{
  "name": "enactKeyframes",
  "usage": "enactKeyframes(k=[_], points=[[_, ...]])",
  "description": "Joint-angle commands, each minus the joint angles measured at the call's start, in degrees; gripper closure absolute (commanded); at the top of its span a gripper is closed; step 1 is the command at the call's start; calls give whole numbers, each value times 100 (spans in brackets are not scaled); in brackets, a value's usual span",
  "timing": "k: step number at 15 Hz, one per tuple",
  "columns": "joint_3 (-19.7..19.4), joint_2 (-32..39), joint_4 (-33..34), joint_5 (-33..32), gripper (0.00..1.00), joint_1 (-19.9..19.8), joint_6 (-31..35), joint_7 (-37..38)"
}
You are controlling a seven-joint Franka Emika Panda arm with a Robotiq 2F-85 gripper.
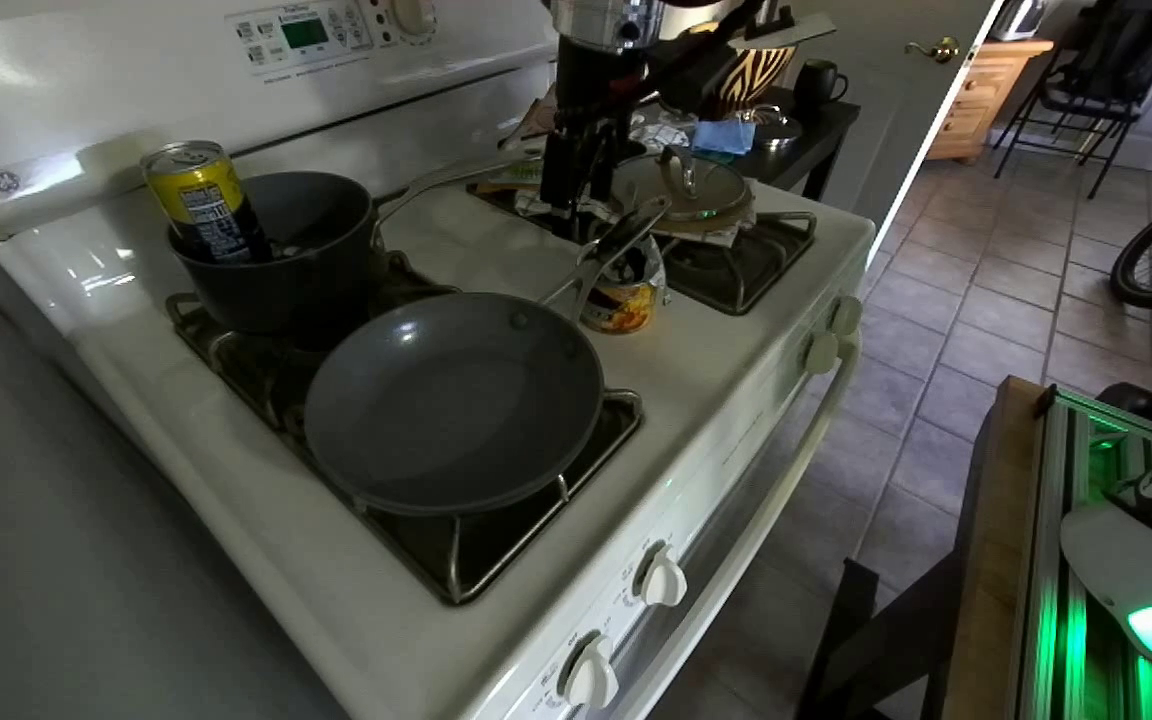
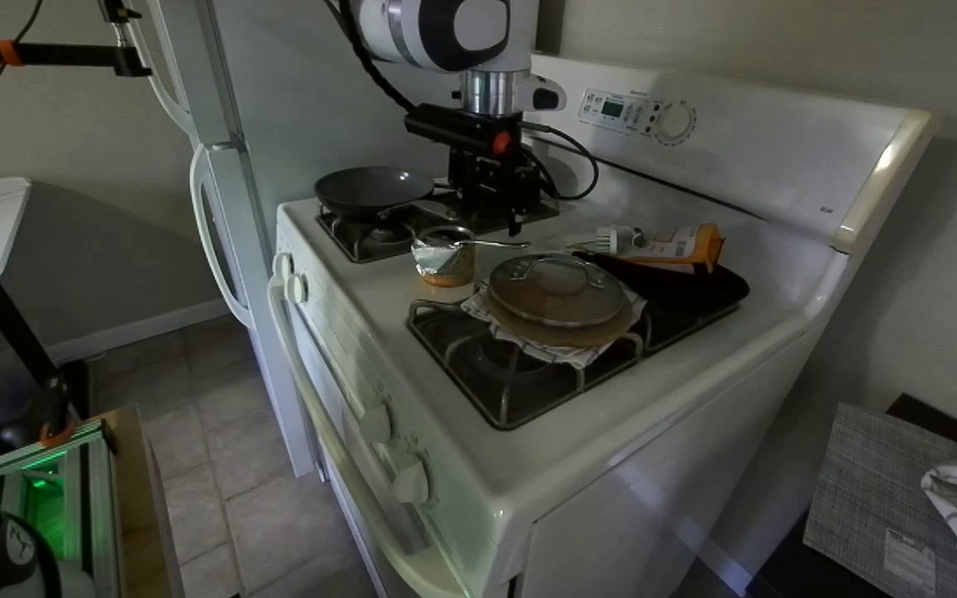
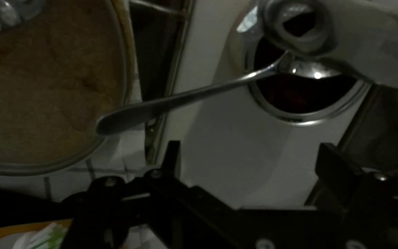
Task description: Put a spoonful of the tin's content onto the pan
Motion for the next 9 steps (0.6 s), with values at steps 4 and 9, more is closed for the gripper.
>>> enactKeyframes(k=[4,9], points=[[23,149,369,-479,0,75,-984,104],[-25,166,298,-1140,0,167,-1002,337]])
